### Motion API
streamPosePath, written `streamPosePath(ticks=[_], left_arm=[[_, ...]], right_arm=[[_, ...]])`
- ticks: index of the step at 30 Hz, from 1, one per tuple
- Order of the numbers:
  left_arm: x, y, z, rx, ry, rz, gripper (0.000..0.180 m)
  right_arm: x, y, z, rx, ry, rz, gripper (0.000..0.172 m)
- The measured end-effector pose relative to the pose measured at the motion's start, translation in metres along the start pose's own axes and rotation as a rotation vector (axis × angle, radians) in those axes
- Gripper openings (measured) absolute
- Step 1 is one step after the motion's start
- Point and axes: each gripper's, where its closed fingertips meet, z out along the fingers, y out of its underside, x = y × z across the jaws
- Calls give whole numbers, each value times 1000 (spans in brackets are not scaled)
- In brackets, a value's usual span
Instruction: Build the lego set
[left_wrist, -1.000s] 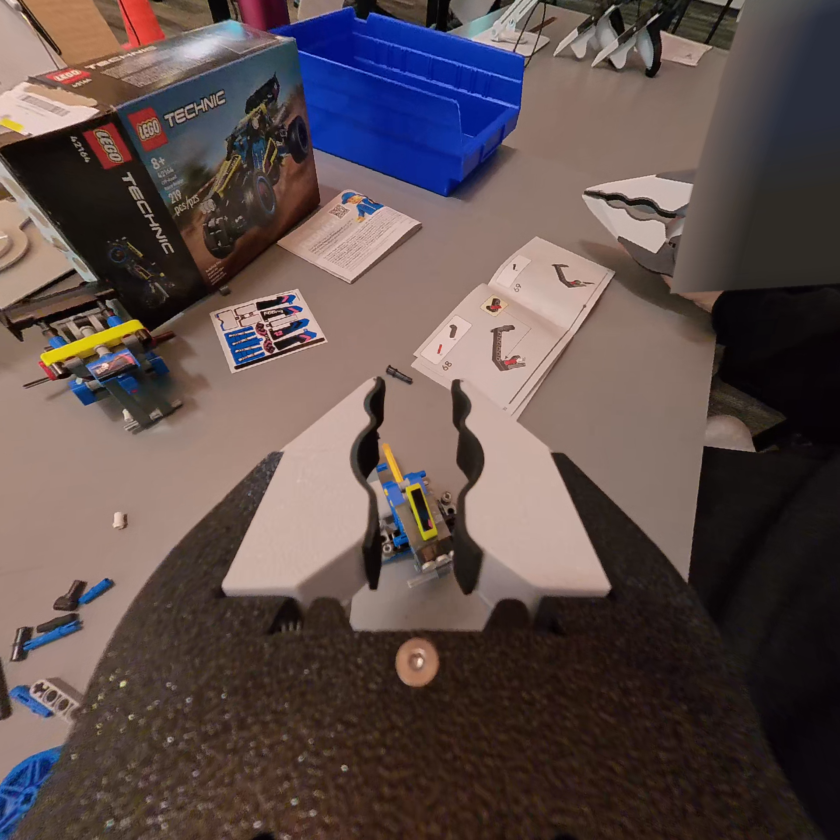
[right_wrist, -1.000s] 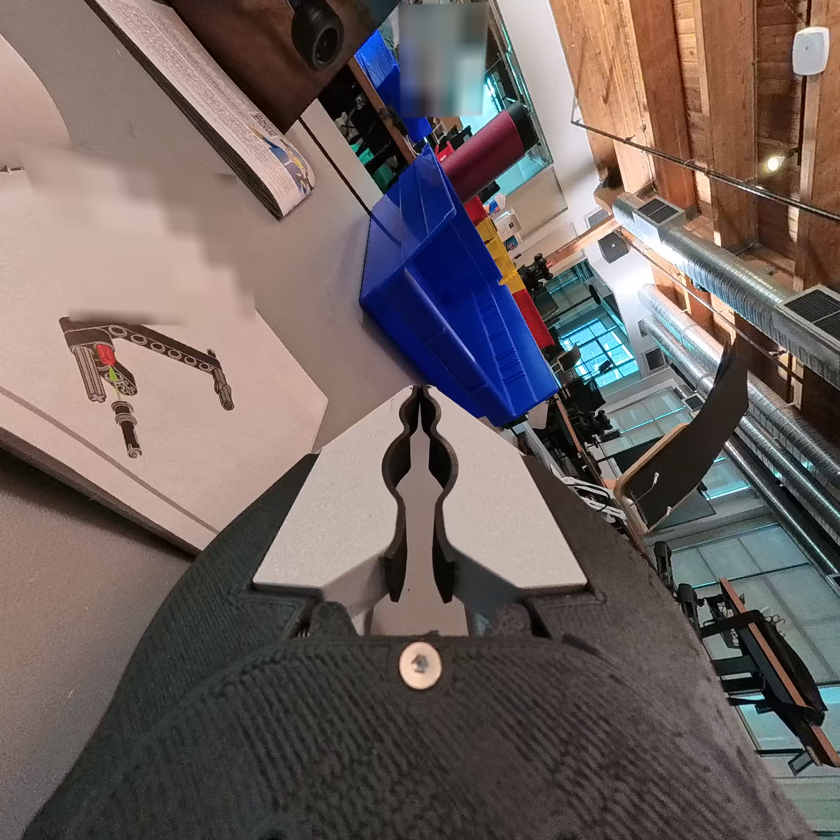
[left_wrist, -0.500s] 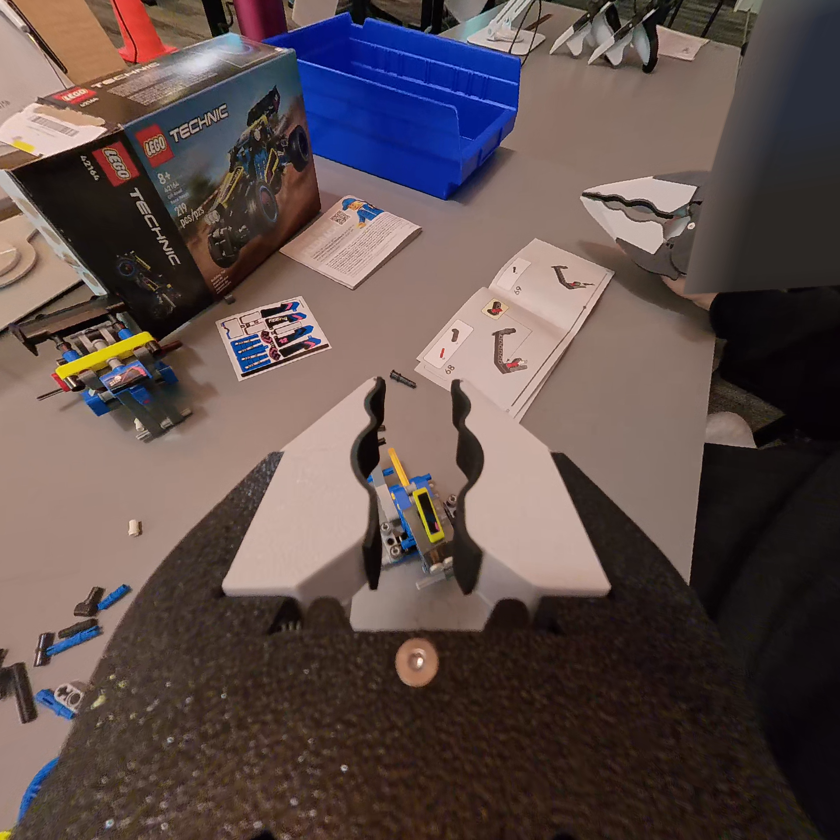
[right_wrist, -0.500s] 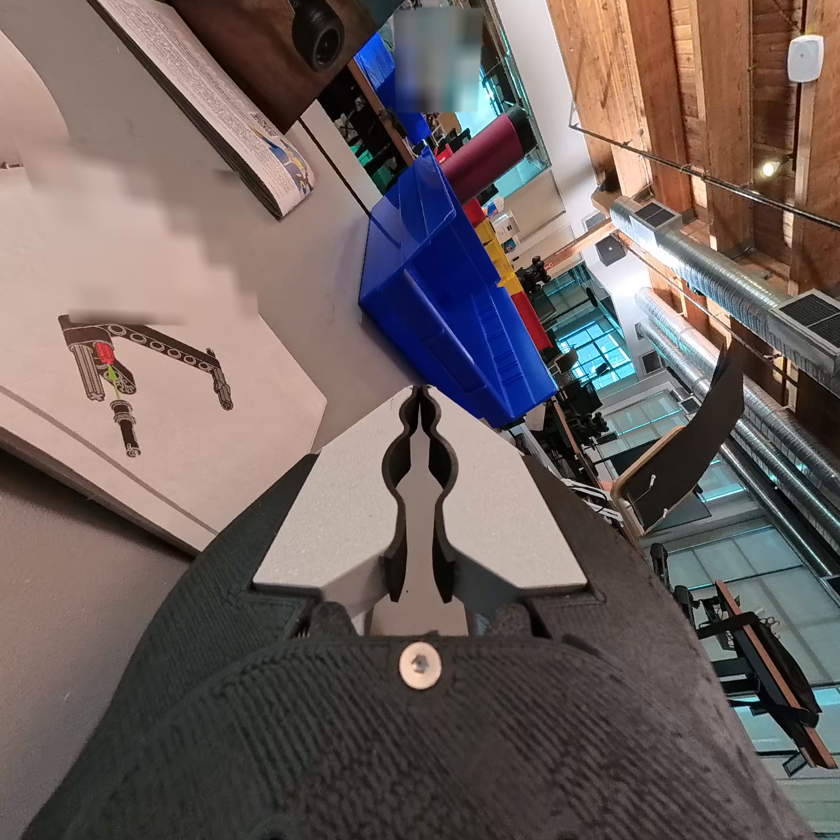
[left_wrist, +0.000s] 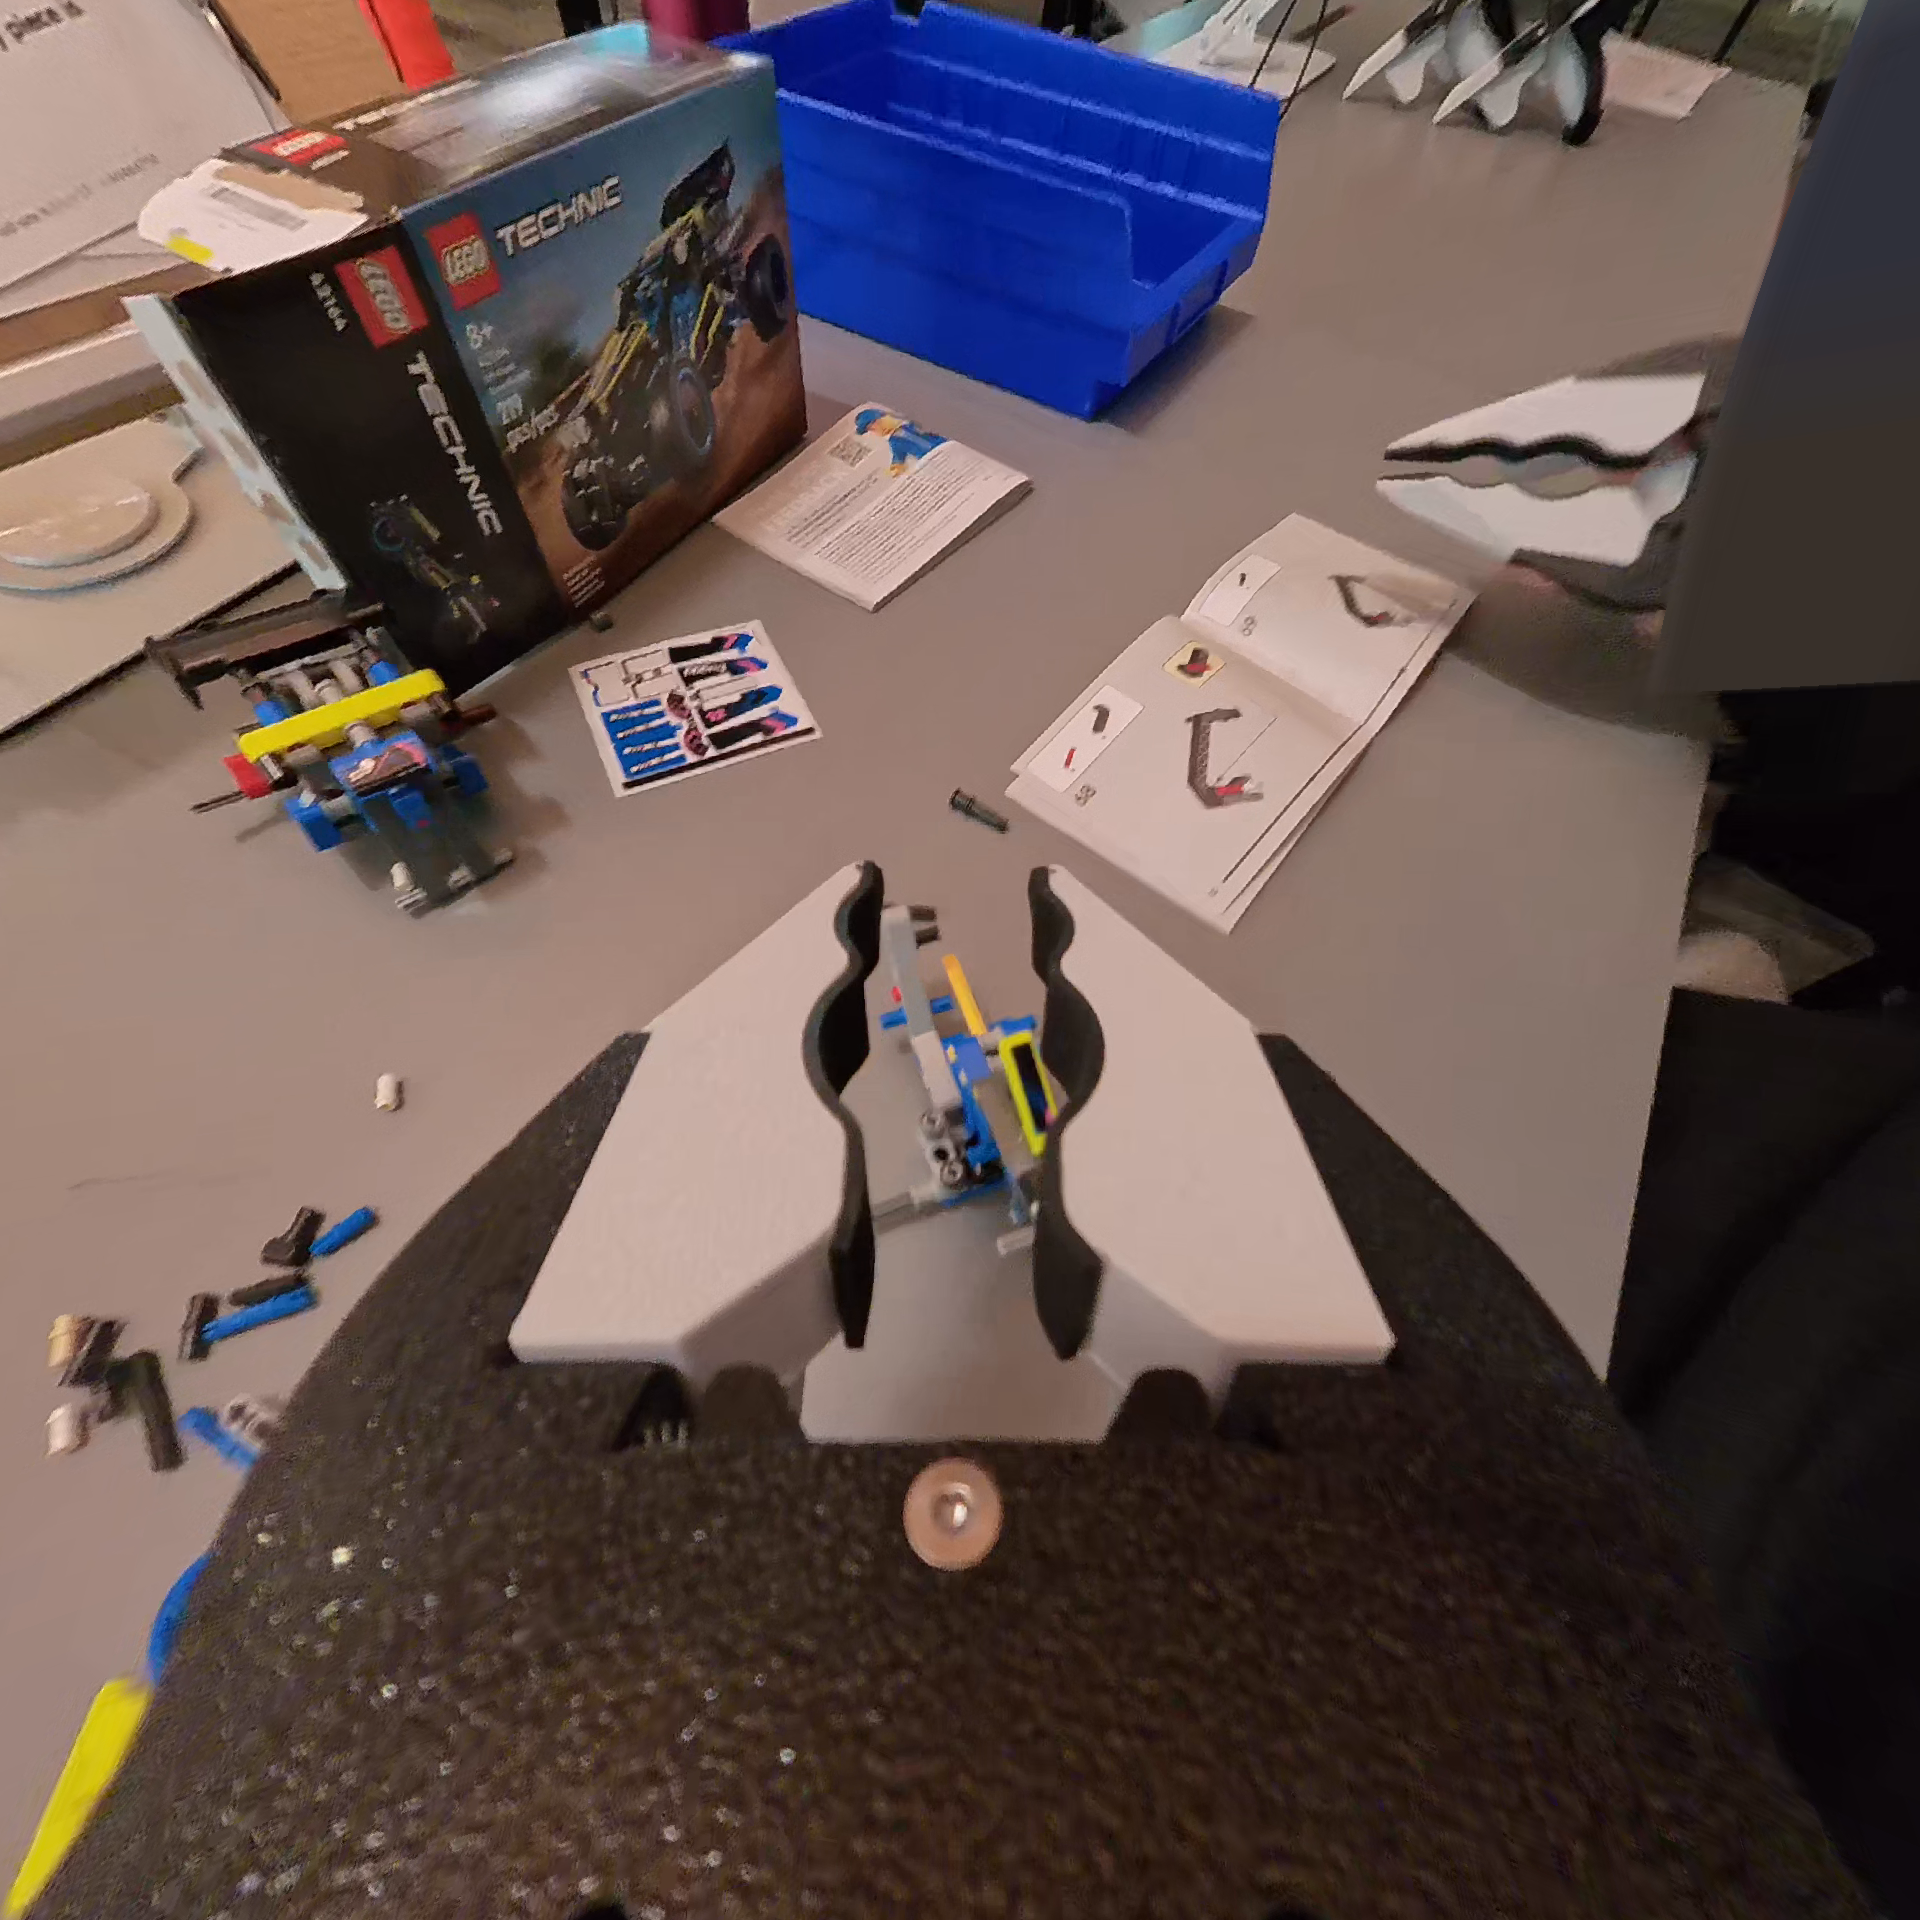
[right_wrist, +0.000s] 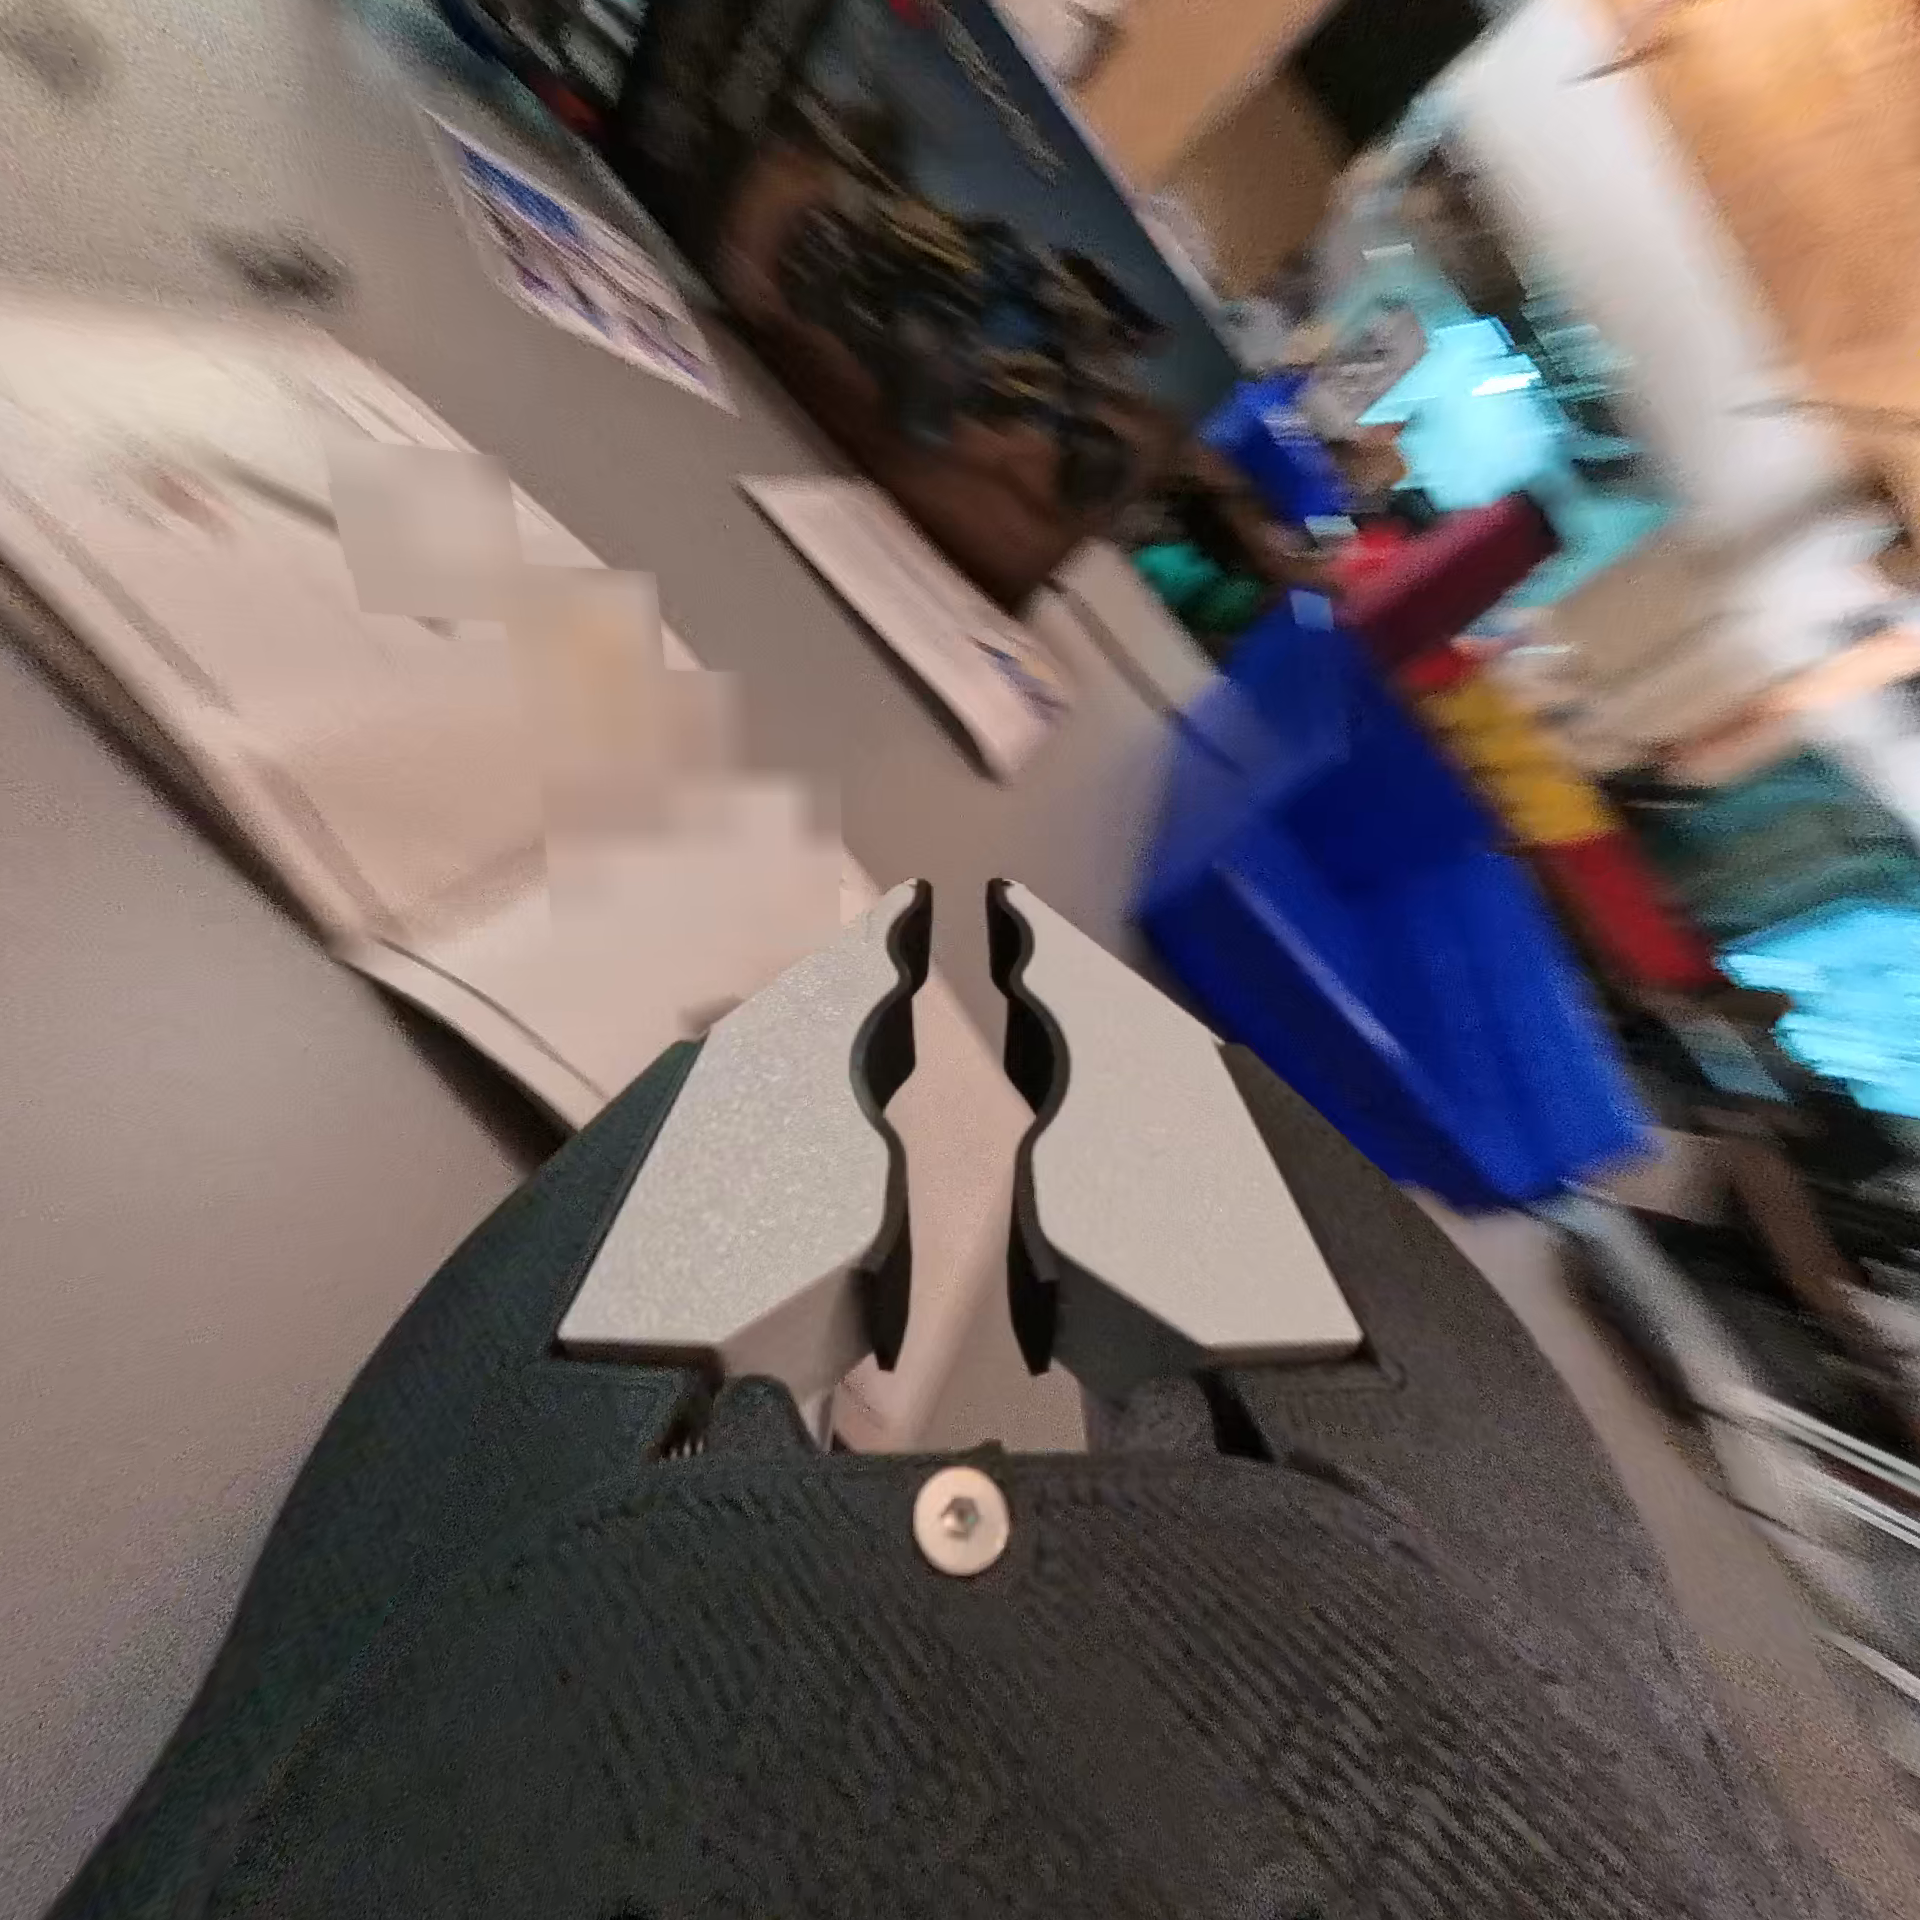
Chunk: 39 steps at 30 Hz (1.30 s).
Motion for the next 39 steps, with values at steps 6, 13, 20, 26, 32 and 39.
streamPosePath(ticks=[6,13,20,26,32,39], left_arm=[[-1,31,-11,-62,-23,7,25],[-1,65,-27,-76,-23,-101,25],[12,97,-34,-93,5,-132,25],[16,97,-25,-75,61,-146,25],[16,90,-26,-63,53,-108,25],[14,89,-28,-40,57,-142,24]], right_arm=[[-89,-118,31,91,-472,239,14],[-168,-118,94,-137,-613,152,17],[-147,-93,112,-220,-543,341,15],[-160,-101,117,-218,-560,318,16],[-163,-108,115,-218,-574,331,26],[-173,-118,131,-204,-568,299,20]])
